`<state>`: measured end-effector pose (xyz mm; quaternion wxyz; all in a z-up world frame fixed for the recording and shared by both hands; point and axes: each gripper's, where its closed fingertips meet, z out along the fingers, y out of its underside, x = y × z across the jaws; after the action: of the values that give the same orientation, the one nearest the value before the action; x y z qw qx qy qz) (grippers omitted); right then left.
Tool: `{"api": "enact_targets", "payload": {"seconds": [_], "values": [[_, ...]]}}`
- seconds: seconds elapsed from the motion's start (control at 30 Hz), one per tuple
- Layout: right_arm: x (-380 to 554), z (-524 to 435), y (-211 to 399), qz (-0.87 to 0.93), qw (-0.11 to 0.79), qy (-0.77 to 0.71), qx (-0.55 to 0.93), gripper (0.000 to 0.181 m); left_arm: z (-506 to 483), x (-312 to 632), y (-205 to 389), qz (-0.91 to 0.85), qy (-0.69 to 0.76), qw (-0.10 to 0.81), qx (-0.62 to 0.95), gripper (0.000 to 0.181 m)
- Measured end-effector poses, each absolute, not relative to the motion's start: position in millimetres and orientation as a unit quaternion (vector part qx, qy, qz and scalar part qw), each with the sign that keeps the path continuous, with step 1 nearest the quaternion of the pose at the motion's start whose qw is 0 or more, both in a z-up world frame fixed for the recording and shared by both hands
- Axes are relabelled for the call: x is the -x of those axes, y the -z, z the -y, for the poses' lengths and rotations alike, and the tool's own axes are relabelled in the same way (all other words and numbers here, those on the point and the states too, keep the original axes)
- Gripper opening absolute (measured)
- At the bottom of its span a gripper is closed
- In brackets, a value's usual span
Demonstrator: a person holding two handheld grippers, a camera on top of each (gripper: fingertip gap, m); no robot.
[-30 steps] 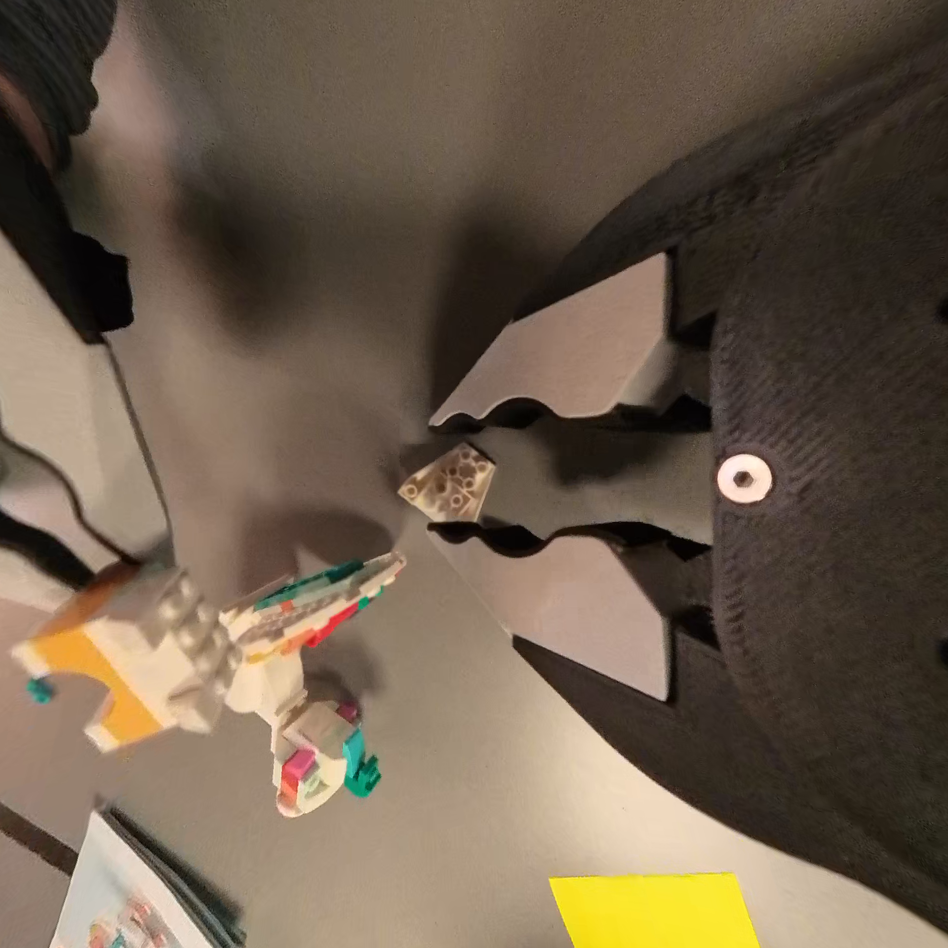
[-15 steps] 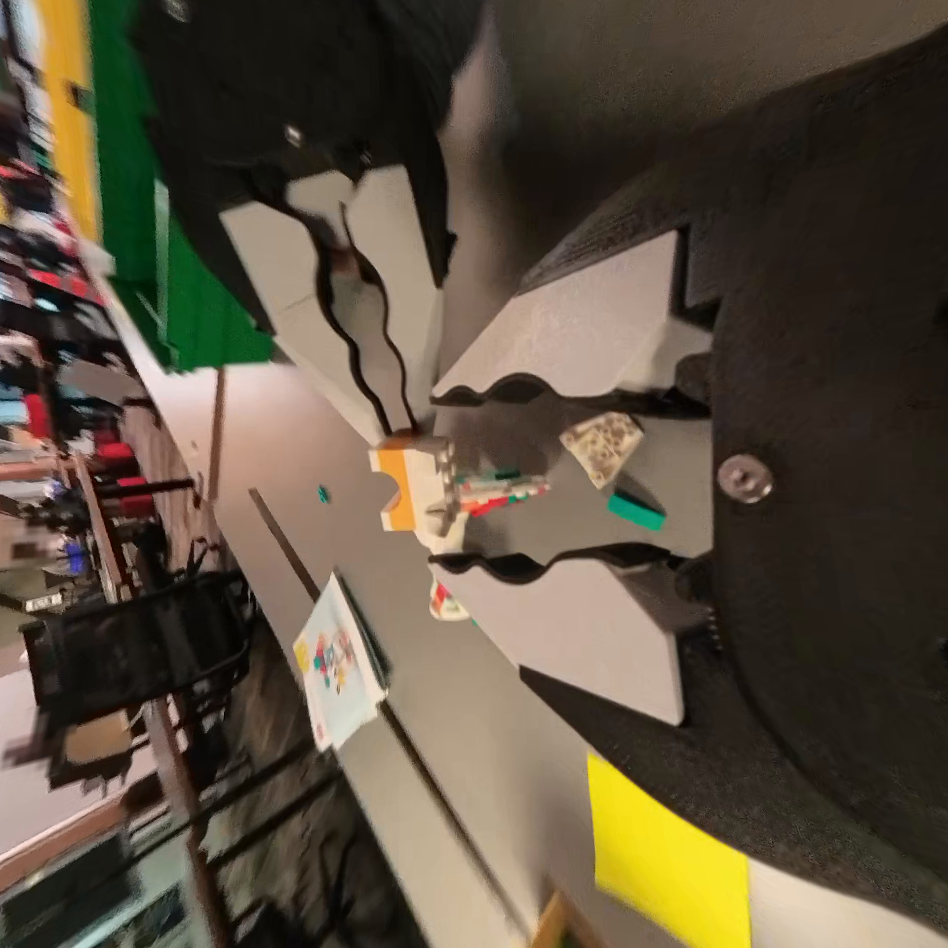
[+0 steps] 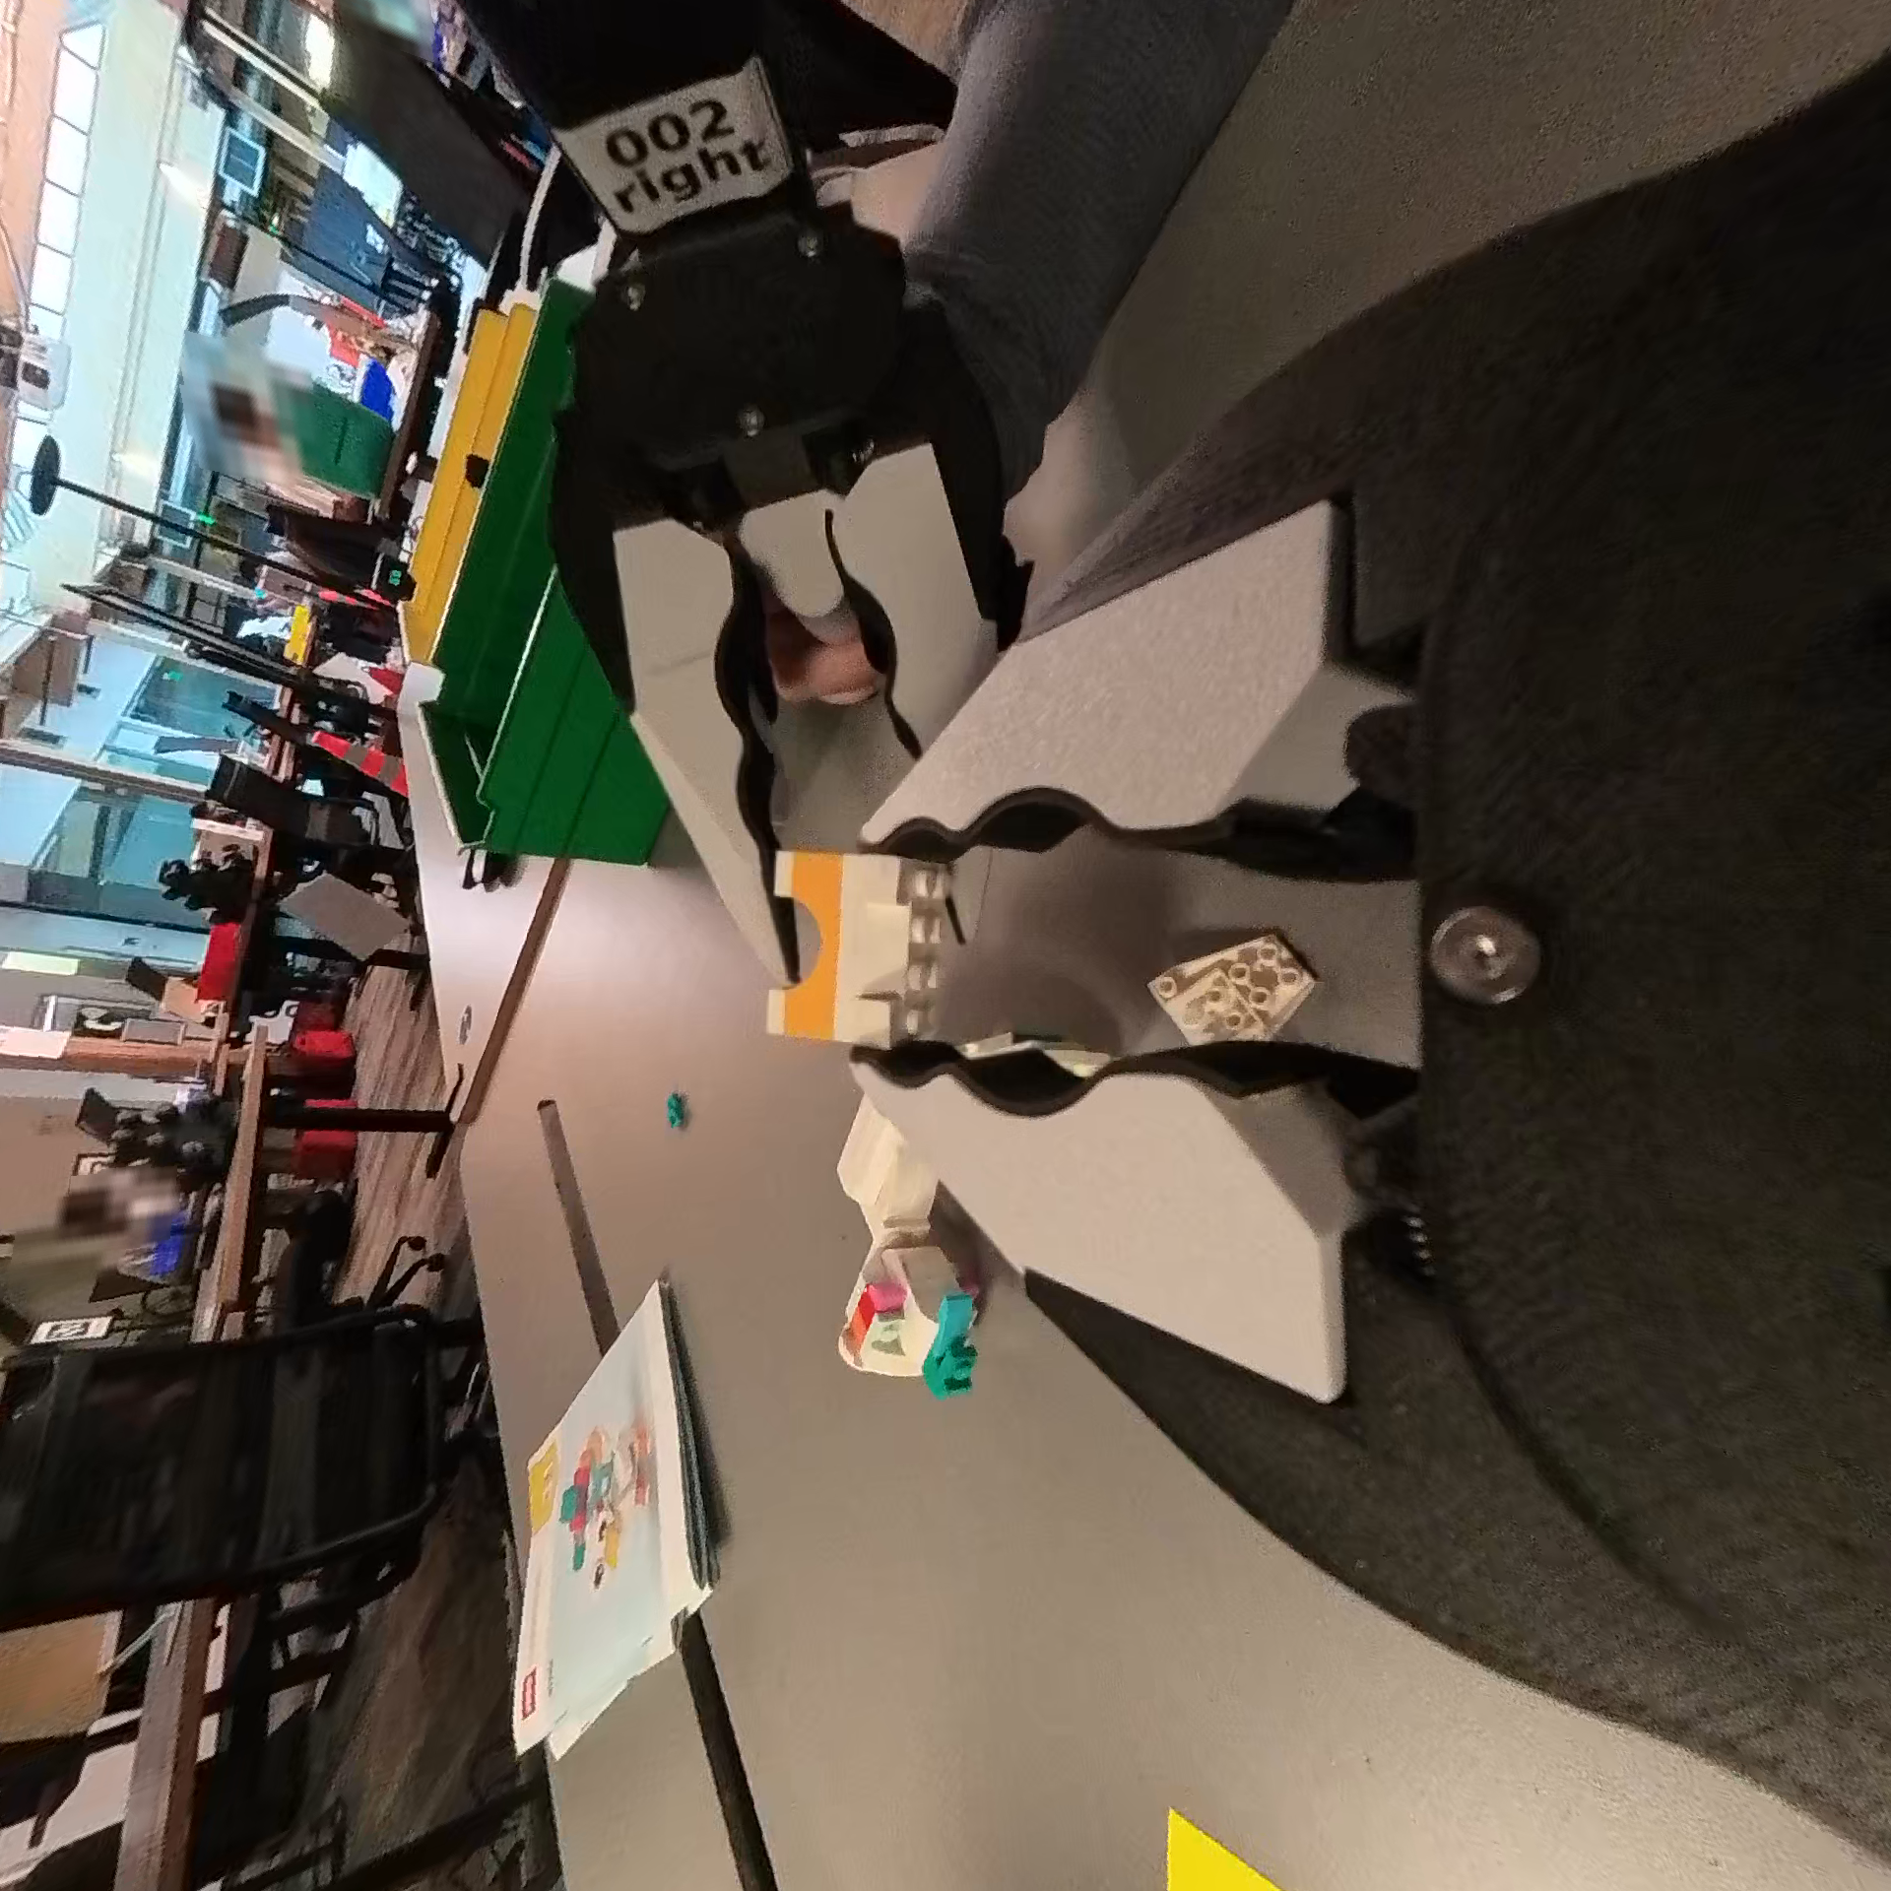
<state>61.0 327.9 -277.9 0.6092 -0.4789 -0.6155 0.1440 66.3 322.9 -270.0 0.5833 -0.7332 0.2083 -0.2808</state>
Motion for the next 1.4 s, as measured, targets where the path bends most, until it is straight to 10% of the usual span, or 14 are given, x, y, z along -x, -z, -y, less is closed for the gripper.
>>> {"api": "enact_targets", "payload": {"seconds": [0.77,1.4], "values": [[-98,-352,264,0.535,0.582,-0.276,0.547,0.013,-308,-79,350,-0.334,0.167,0.409,0.833,0.037],[-67,-322,273,0.644,0.667,-0.046,0.372,0.014,-314,-65,267,-0.214,0.361,0.553,0.720,0.054]]}}
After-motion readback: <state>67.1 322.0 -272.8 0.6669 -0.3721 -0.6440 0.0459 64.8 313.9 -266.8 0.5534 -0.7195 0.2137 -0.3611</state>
